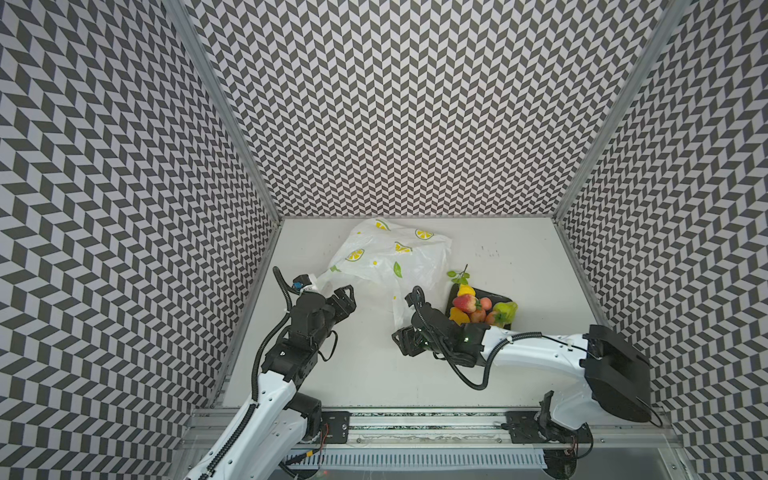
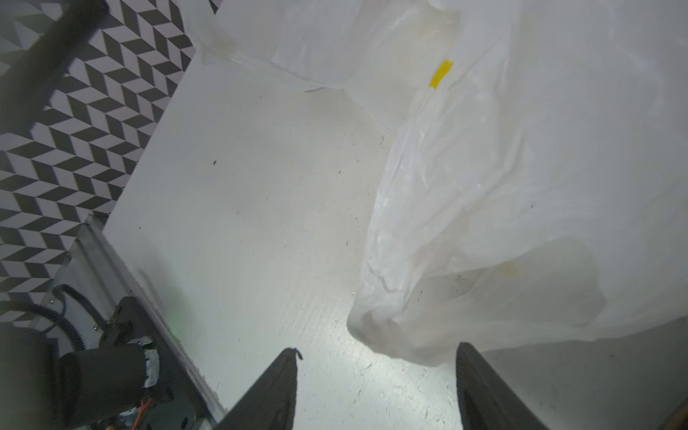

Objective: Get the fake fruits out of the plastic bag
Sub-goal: 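Move the open left gripper back into the bag opening above the peach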

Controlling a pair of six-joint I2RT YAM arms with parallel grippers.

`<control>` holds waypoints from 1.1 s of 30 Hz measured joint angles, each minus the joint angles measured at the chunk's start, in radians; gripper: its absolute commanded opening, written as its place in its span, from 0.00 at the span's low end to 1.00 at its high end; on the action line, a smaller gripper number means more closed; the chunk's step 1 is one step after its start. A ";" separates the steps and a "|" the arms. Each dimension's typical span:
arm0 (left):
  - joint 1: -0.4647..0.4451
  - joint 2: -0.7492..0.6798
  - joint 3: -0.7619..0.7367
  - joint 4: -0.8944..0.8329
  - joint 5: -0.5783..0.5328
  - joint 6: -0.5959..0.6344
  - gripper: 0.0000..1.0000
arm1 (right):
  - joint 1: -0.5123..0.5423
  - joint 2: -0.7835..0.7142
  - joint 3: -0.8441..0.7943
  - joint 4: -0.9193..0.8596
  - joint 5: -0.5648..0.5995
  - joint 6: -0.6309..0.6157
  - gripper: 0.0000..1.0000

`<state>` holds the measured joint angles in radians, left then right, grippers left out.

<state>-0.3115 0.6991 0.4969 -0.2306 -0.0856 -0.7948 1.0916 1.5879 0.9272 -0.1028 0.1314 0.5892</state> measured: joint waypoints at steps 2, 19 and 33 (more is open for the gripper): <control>0.008 -0.002 -0.025 0.001 0.014 -0.014 0.74 | 0.000 0.048 0.023 0.022 0.016 0.004 0.47; -0.065 0.076 -0.232 0.158 0.156 -0.118 0.73 | -0.049 -0.109 -0.027 0.196 -0.031 -0.084 0.00; -0.144 0.414 -0.128 0.563 0.172 -0.163 0.53 | -0.135 -0.138 -0.145 0.354 -0.336 -0.068 0.00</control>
<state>-0.4557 1.1130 0.3687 0.3328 0.0860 -0.9581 0.9569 1.4498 0.7826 0.2516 -0.2043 0.5209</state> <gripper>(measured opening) 0.553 0.048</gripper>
